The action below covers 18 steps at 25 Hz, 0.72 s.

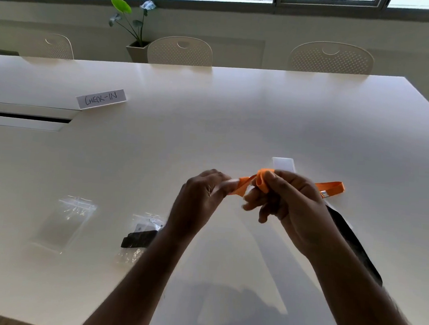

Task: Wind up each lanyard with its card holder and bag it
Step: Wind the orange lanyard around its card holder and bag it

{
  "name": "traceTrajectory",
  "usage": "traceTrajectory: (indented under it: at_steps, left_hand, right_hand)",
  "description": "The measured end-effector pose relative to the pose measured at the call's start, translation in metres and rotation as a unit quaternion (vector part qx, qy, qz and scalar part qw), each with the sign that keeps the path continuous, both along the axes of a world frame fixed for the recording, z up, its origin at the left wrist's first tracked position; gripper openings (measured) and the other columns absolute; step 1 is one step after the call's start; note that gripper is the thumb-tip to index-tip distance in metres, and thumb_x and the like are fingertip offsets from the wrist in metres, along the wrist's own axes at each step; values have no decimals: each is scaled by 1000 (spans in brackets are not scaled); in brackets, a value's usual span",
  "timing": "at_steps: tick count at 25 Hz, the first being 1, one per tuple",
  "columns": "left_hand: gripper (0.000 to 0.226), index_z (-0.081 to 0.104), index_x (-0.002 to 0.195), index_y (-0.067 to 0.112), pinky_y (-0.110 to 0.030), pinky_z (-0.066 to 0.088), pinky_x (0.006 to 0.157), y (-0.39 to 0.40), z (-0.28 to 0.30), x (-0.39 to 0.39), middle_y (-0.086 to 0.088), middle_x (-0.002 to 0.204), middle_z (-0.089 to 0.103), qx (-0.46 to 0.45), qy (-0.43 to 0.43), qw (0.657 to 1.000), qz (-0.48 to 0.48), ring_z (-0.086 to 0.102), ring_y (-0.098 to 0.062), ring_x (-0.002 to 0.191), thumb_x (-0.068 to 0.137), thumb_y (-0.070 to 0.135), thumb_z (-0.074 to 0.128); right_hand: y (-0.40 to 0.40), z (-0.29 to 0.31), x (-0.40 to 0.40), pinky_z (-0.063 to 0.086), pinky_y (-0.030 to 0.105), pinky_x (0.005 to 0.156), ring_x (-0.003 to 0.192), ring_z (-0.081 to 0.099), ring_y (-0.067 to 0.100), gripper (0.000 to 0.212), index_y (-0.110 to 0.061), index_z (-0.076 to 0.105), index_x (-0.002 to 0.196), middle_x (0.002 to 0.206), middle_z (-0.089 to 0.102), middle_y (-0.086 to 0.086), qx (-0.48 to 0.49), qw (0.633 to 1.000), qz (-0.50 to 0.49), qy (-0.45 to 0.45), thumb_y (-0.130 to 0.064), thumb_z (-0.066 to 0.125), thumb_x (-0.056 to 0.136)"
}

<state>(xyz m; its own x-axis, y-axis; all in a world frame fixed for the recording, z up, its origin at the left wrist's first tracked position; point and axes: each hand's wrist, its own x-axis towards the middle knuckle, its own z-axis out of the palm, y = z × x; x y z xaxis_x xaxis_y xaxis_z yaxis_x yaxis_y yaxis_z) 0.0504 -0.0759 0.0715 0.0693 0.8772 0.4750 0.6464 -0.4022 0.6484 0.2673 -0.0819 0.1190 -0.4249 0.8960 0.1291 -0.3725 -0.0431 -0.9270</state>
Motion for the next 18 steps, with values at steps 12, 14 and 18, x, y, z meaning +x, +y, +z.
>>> traceTrajectory:
  at_steps: [12,14,18]
  left_hand:
    - [16,78,113,22,-31,60,81,2,9,3,12,99,73,-87,-22,984,-156,71,-13,92,98,21,73]
    - [16,79,112,23,-36,59,79,2,12,1,12,99,73,-99,-6,979,-177,71,-16,91,97,22,74]
    - [15,79,111,24,-39,60,79,0,24,-2,11,100,75,-105,-26,972,-209,73,-17,92,97,27,75]
  right_hand:
    - [39,16,7,43,27,49,43,51,13,29,-16,80,96,54,63,0,147,951,-150,-226,-26,57,110]
    - [42,14,11,42,21,50,43,49,4,36,-22,70,75,52,60,-6,201,918,-149,-309,-28,59,108]
    - [48,6,23,45,18,57,57,60,0,20,-26,78,93,67,69,-23,220,891,-134,-375,-23,63,106]
